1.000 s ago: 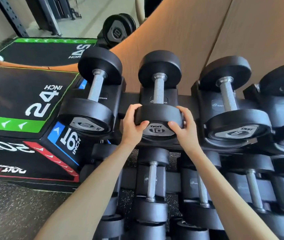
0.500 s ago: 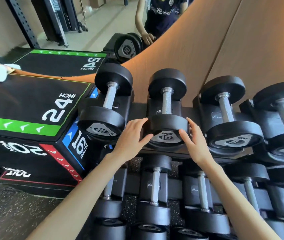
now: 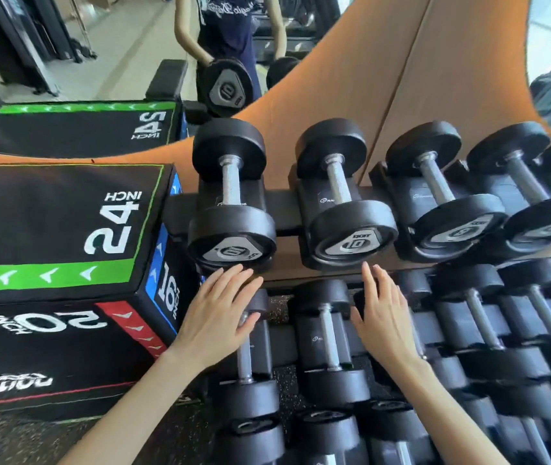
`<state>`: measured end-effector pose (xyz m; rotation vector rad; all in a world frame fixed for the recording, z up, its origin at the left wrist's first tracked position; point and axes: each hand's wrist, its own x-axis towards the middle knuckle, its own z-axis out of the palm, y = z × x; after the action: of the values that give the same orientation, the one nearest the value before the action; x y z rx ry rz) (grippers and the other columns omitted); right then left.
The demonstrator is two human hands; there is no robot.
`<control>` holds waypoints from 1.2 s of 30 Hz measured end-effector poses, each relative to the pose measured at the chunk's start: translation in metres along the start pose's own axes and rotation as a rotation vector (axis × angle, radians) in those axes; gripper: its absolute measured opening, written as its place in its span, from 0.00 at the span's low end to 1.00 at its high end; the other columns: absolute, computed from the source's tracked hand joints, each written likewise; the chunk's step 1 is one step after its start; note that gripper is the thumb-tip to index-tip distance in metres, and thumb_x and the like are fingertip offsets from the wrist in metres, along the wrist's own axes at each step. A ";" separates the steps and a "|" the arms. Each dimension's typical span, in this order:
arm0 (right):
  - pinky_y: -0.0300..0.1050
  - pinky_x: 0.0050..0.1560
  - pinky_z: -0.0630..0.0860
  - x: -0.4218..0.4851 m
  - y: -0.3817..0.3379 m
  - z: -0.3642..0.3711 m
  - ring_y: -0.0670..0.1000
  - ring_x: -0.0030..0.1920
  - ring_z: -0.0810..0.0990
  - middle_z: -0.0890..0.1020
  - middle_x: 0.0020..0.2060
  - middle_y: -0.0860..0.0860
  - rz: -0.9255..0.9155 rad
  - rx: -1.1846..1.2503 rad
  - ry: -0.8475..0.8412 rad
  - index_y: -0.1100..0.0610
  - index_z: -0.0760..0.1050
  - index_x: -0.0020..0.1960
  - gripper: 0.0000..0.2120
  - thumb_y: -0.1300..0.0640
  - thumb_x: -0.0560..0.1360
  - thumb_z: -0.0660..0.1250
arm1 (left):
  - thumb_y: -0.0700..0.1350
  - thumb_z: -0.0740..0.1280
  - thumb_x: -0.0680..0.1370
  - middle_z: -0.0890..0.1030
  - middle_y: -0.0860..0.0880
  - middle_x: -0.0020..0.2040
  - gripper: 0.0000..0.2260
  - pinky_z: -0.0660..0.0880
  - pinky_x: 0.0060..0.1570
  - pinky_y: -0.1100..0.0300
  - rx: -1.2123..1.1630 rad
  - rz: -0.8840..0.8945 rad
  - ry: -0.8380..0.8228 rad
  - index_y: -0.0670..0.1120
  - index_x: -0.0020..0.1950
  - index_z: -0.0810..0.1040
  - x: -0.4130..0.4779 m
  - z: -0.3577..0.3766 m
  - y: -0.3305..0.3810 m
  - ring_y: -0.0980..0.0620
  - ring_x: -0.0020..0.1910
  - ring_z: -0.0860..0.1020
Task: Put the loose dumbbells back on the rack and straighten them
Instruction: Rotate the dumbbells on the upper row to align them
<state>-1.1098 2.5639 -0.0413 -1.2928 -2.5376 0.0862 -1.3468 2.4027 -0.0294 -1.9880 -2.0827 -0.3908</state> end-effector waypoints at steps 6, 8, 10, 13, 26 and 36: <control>0.61 0.62 0.70 -0.008 -0.066 0.001 0.63 0.67 0.69 0.70 0.67 0.63 -0.042 0.003 -0.035 0.62 0.62 0.71 0.38 0.59 0.66 0.74 | 0.51 0.59 0.76 0.71 0.42 0.68 0.23 0.59 0.70 0.48 -0.007 0.058 0.013 0.43 0.68 0.72 -0.020 -0.026 -0.053 0.44 0.70 0.65; 0.59 0.66 0.67 0.002 -0.083 -0.006 0.61 0.69 0.67 0.68 0.68 0.61 -0.086 0.024 -0.021 0.61 0.60 0.72 0.36 0.58 0.68 0.72 | 0.50 0.60 0.76 0.70 0.42 0.69 0.23 0.59 0.70 0.47 -0.016 0.073 0.059 0.42 0.69 0.71 -0.012 -0.038 -0.065 0.43 0.70 0.65; 0.57 0.67 0.66 0.016 -0.096 -0.015 0.61 0.69 0.66 0.68 0.69 0.61 -0.131 0.024 0.009 0.61 0.60 0.73 0.35 0.58 0.70 0.71 | 0.50 0.61 0.76 0.70 0.41 0.69 0.23 0.62 0.69 0.47 -0.063 0.069 0.118 0.41 0.69 0.70 0.003 -0.049 -0.073 0.43 0.70 0.65; 0.54 0.67 0.65 0.036 -0.108 -0.023 0.60 0.70 0.65 0.67 0.69 0.60 -0.187 0.021 0.010 0.61 0.59 0.73 0.34 0.57 0.71 0.69 | 0.52 0.61 0.76 0.71 0.42 0.68 0.25 0.62 0.69 0.52 -0.153 0.015 0.184 0.40 0.69 0.69 0.034 -0.055 -0.082 0.44 0.68 0.67; 0.44 0.64 0.66 0.079 -0.122 0.006 0.51 0.67 0.68 0.67 0.69 0.53 -0.112 0.511 -0.125 0.57 0.57 0.74 0.24 0.55 0.80 0.57 | 0.65 0.71 0.66 0.81 0.48 0.49 0.27 0.74 0.43 0.55 -0.286 -0.140 0.284 0.44 0.52 0.77 0.102 -0.013 -0.076 0.47 0.46 0.79; 0.30 0.57 0.69 0.106 -0.126 0.024 0.48 0.61 0.71 0.72 0.61 0.55 -0.038 1.064 -0.318 0.63 0.60 0.68 0.25 0.53 0.75 0.56 | 0.68 0.69 0.63 0.81 0.52 0.48 0.30 0.74 0.45 0.57 -0.467 -0.171 0.419 0.45 0.52 0.78 0.092 -0.009 -0.087 0.52 0.47 0.78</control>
<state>-1.2741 2.5756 -0.0163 -0.7956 -2.1144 1.4829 -1.4386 2.4822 0.0090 -1.7347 -2.0110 -1.3057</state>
